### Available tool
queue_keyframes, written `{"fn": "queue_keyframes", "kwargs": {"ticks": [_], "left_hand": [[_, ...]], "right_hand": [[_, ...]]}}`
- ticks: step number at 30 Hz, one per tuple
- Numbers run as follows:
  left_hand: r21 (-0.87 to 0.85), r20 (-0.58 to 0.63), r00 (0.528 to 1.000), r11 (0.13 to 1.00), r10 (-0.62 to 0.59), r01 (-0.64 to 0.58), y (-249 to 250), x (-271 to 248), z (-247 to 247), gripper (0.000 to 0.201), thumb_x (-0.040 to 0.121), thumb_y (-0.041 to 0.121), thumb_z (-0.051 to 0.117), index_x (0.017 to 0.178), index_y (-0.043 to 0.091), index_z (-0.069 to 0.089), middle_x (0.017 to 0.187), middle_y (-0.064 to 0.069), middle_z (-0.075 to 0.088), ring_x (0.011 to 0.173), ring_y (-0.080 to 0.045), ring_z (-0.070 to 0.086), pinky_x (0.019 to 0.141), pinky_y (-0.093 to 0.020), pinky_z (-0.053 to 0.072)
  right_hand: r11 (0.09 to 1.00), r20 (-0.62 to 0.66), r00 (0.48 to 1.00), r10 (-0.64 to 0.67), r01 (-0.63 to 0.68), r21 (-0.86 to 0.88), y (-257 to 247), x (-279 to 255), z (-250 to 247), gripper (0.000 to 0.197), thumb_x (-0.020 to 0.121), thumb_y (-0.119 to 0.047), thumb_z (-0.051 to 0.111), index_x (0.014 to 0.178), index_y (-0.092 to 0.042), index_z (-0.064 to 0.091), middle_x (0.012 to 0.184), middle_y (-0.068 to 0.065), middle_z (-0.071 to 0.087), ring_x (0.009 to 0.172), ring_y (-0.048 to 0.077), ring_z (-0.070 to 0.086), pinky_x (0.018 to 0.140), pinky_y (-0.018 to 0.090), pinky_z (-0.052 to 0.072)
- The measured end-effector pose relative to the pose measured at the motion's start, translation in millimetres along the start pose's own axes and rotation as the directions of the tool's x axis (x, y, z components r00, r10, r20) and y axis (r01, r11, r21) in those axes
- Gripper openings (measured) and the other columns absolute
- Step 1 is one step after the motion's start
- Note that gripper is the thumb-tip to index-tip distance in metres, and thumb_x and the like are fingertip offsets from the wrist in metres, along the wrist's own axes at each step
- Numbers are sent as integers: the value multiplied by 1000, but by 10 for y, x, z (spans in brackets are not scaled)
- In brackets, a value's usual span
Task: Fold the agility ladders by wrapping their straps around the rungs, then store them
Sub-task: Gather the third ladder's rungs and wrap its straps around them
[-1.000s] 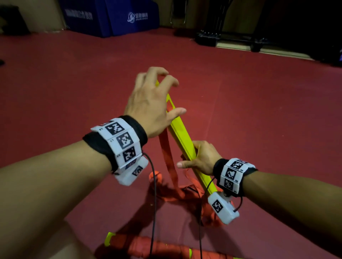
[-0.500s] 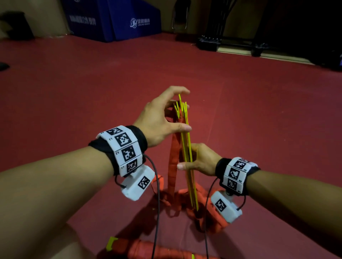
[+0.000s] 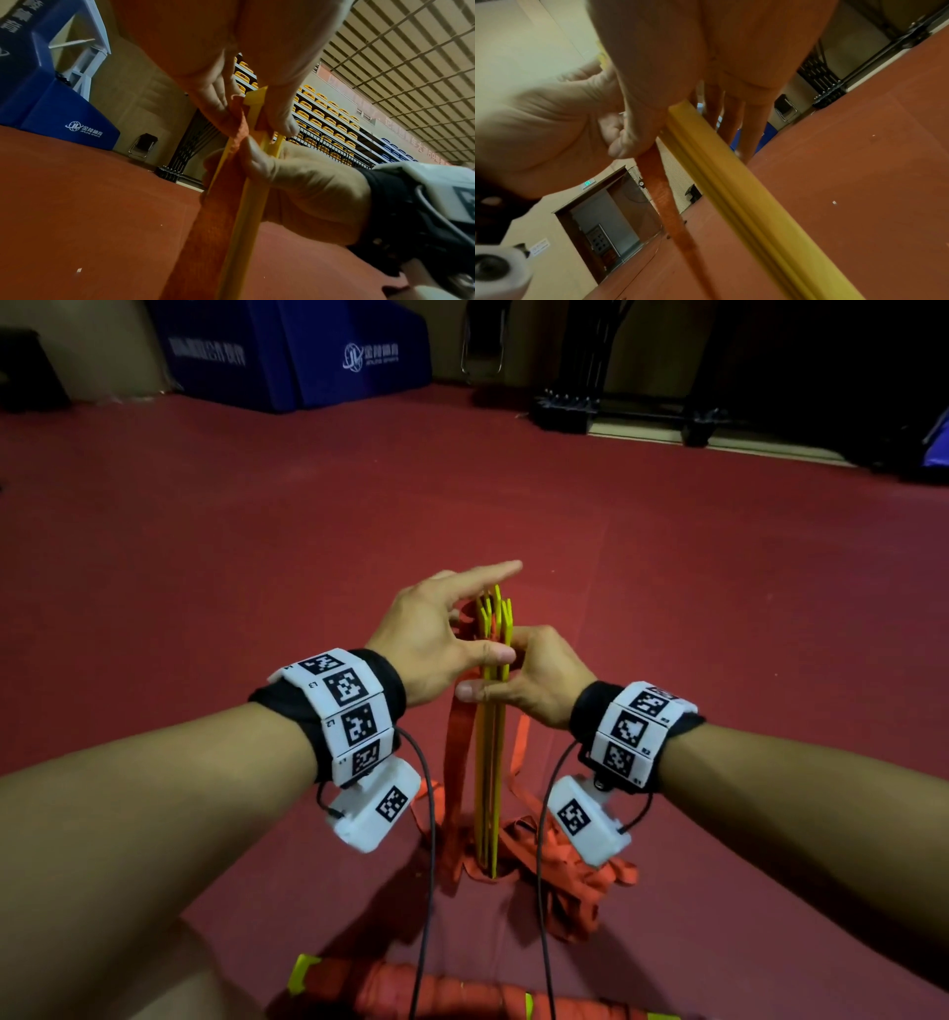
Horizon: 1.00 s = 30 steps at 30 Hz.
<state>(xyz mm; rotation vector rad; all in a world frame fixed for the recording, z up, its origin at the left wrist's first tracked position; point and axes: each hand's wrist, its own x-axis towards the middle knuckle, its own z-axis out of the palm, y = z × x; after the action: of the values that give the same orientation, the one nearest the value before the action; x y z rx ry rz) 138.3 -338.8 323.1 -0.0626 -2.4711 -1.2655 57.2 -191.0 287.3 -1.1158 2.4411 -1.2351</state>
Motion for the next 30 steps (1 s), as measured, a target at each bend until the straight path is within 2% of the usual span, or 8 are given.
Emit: {"fn": "queue_keyframes", "kwargs": {"ticks": [4,8,10,16,21,24,27,30], "left_hand": [[46,-24,999,999,21,-20,12,-2,-29,82,70,21,91,138,49,54,117,3,64,111,-12,64,104,-38,50],[97,-33,999,994,43,-39,77,-24,-63,79,73,23,89,141,44,54,123,4,65,117,-7,60,104,-26,45],[53,-40,998,998,41,-39,86,-23,-73,79,73,21,89,139,46,54,124,6,64,114,-7,62,103,-28,48],[-79,-32,998,995,51,-54,63,-9,-132,81,64,18,94,125,58,60,119,9,65,104,-13,69,97,-43,56],[-162,-6,998,984,69,-69,117,17,-99,79,68,13,91,120,63,58,124,8,65,112,-11,64,92,-31,54],[-146,-4,997,986,80,-79,155,10,-111,75,71,13,89,126,53,57,123,11,66,116,-3,60,93,-24,49],[-169,-37,995,981,95,-100,164,-2,-166,73,71,10,88,127,46,58,113,2,70,107,-10,67,102,-32,52],[-193,-30,995,977,91,-95,129,7,-181,60,73,16,88,119,48,65,107,2,68,103,-16,70,98,-41,56]], "right_hand": [[988,-21,999,-35,32,-150,-166,12,-108,42,65,-55,86,71,-20,63,74,-3,62,67,17,57,60,27,44],[963,-5,997,-76,72,-259,-343,47,-253,44,65,-58,82,80,-20,66,78,-2,70,75,18,63,66,31,48],[951,17,997,-73,75,-301,-426,57,-321,42,65,-55,83,86,-21,71,82,-3,73,80,17,66,70,30,50],[964,101,995,-27,52,-261,-587,-73,-535,28,67,-46,88,73,-27,68,61,-11,69,57,3,68,59,14,45],[995,45,998,-40,43,-87,-514,-224,-586,28,72,-41,87,91,-25,74,86,-5,75,63,14,73,68,30,59],[999,13,999,-47,48,-24,-442,-299,-641,32,73,-41,86,100,-28,75,90,-5,76,67,20,74,72,44,61],[999,-20,998,-54,54,1,-378,-349,-691,39,72,-43,86,107,-29,75,93,-3,75,70,21,74,71,47,61],[998,-65,997,-39,42,47,-339,-364,-710,46,69,-47,86,104,-21,74,93,1,74,71,24,74,68,50,61]]}}
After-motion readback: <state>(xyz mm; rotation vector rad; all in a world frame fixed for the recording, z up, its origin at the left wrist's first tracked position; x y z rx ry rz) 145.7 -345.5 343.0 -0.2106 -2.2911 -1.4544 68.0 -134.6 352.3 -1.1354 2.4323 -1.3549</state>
